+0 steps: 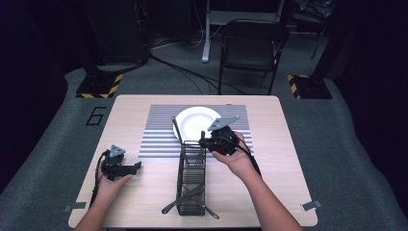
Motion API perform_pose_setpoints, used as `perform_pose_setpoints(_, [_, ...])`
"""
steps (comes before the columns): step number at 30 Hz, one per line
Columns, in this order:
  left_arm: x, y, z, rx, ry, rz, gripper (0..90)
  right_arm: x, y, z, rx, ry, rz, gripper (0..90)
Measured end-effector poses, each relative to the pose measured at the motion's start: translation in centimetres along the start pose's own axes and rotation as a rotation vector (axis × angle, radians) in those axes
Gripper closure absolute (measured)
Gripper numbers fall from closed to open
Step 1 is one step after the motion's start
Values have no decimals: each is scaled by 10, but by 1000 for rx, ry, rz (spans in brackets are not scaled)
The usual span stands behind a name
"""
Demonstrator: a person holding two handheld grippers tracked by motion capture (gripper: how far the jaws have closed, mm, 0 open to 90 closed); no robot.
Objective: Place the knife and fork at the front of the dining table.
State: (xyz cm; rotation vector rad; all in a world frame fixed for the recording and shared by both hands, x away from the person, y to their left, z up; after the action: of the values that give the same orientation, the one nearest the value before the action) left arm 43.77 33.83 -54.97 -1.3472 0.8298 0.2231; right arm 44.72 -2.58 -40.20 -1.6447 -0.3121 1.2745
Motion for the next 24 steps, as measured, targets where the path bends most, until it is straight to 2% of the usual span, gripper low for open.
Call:
perform_pose_setpoints(2, [0, 0, 0, 0, 1, 0, 130, 3, 2, 2, -12, 3, 18, 857])
perform_pose_setpoints(8, [0, 0, 0, 0, 0, 0, 129, 8, 4, 5, -22, -2, 21, 857])
perform_pose_setpoints(21, [0, 0, 0, 0, 1, 0, 130, 17, 10, 11, -37, 17, 64, 857])
perform_pose_setpoints(24, [0, 0, 0, 1, 1, 0, 130, 19, 11, 10, -57, 19, 74, 857])
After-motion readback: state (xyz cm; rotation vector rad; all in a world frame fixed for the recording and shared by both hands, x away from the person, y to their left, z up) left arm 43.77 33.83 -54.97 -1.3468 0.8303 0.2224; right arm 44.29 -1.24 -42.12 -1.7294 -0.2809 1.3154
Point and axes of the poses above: each handheld gripper's, and its own axes: x roughly forward along the jaws, y roughly out of its underside, z roughly to its left, the point moved 3 cm from there along x, roughly forward along the jaws, and after that the axes turned 2 degrees about -z, right-handed, at the moved point
